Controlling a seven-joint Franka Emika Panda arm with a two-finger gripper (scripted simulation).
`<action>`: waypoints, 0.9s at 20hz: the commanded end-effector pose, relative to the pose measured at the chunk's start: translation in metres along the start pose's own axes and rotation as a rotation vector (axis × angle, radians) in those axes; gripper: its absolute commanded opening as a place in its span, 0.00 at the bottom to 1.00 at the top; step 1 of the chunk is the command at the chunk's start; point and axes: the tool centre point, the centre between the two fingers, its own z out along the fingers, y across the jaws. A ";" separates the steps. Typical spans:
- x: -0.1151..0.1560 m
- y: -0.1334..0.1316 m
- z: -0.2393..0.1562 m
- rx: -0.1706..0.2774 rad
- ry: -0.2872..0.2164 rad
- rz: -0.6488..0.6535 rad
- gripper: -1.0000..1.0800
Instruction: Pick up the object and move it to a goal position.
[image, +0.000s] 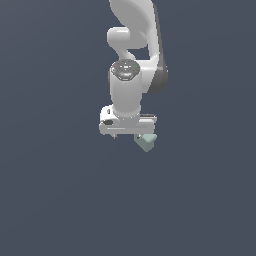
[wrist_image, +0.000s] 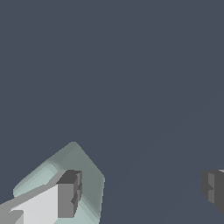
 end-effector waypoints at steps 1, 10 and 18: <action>0.000 0.000 0.000 0.000 0.000 0.000 0.96; -0.001 0.026 0.005 -0.008 -0.008 0.004 0.96; -0.002 0.024 0.006 -0.008 -0.008 -0.012 0.96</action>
